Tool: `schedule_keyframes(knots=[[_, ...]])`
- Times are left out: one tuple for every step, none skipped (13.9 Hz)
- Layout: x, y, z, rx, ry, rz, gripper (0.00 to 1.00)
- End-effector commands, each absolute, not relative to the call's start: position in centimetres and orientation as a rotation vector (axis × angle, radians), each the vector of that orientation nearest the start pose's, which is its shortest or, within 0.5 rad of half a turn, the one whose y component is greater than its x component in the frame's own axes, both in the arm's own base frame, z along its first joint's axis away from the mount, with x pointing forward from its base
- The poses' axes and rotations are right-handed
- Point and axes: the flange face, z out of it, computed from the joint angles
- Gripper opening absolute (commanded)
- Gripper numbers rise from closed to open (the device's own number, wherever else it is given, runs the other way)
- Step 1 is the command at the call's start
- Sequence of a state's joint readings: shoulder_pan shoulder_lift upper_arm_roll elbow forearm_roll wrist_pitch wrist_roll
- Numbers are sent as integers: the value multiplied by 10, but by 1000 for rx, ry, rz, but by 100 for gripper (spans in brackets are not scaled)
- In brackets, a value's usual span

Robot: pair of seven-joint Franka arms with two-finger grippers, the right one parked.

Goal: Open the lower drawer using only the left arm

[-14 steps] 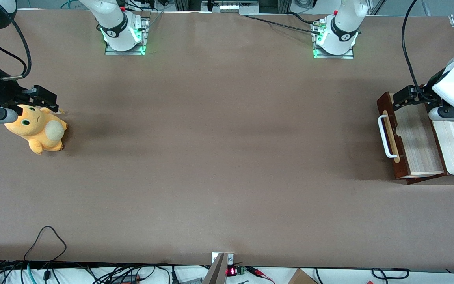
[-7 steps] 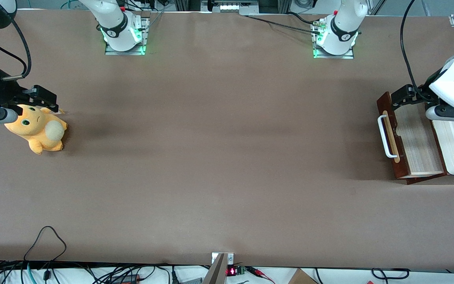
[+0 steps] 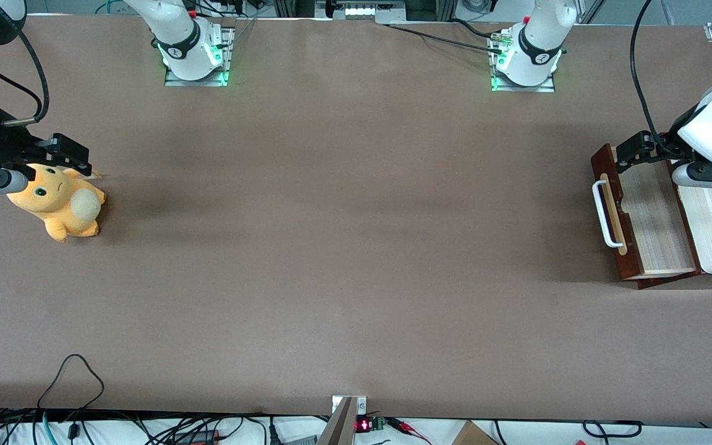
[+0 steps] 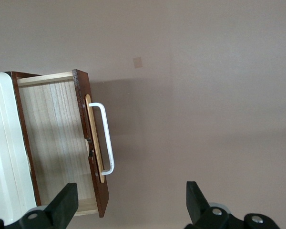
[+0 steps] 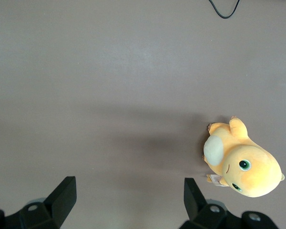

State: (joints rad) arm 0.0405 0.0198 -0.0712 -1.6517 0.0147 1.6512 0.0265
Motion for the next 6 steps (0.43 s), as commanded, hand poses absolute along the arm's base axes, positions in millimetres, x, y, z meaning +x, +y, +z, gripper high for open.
schedule_keyframes(knots=[[563,-15,588,-3132,131,14,100],[563,-15,588,-3131,131,15,100],[563,-15,588,-3131,131,15,100],[564,-15,587,-3131,138,17,100],[564,-15,587,-3131,157,17,100],[564,-15,587,-3131,164,17,100]])
